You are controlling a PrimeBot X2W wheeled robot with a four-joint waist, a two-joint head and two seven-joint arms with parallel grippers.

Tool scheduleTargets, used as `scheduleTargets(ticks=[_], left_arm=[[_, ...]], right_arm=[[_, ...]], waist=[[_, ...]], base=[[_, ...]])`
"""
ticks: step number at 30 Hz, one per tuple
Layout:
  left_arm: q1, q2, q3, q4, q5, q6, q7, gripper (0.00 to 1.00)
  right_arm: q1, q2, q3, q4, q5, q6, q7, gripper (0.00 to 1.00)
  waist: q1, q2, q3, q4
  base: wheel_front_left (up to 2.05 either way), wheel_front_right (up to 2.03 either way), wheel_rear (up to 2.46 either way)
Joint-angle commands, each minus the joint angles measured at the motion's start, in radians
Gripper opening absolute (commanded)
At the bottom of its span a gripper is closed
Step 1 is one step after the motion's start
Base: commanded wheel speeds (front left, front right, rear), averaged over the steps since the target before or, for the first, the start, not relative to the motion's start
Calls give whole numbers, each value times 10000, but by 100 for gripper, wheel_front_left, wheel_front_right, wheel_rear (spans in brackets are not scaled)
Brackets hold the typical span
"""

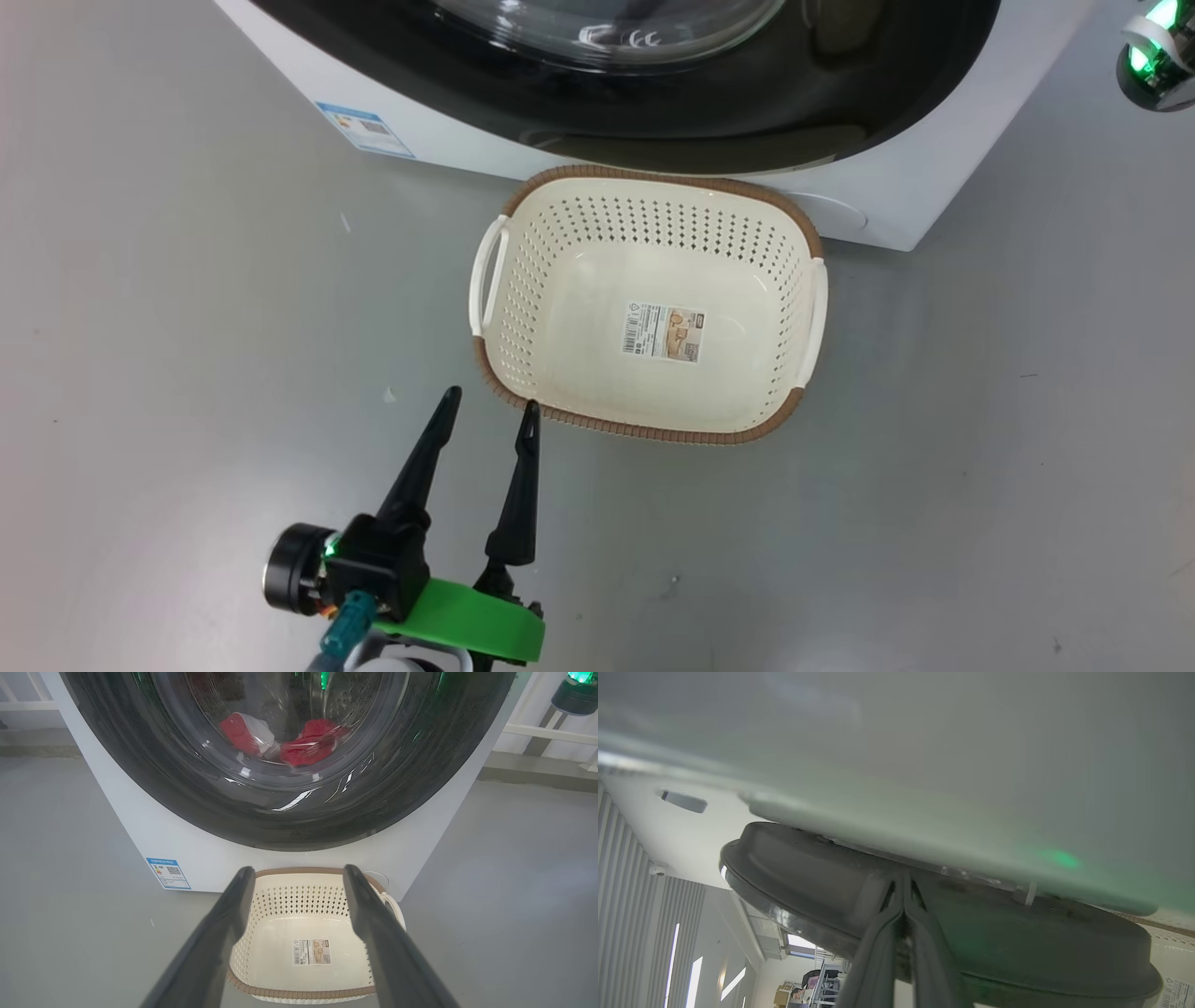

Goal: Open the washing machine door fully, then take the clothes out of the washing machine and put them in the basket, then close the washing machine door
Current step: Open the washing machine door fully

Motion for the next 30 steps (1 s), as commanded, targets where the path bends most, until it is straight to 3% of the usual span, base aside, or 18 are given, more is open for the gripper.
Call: scheduleTargets(ticks=[1, 14, 30], left_arm=[[-167, 108, 220, -261, -131, 107, -120, 100], [-236, 108, 55, -275, -263, 206, -120, 100], [134, 108, -19, -95, -149, 51, -120, 100]], right_arm=[[-247, 93, -48, -136, -103, 6, 62, 0], [-233, 352, -147, 54, -481, 6, 534, 0], [1270, 927, -44, -507, -779, 6, 1377, 0]], waist=[[0, 0, 52, 60], [0, 0, -5, 217], [0, 0, -947, 36]], base=[[0, 0, 0], [0, 0, 0], [0, 0, 0]])
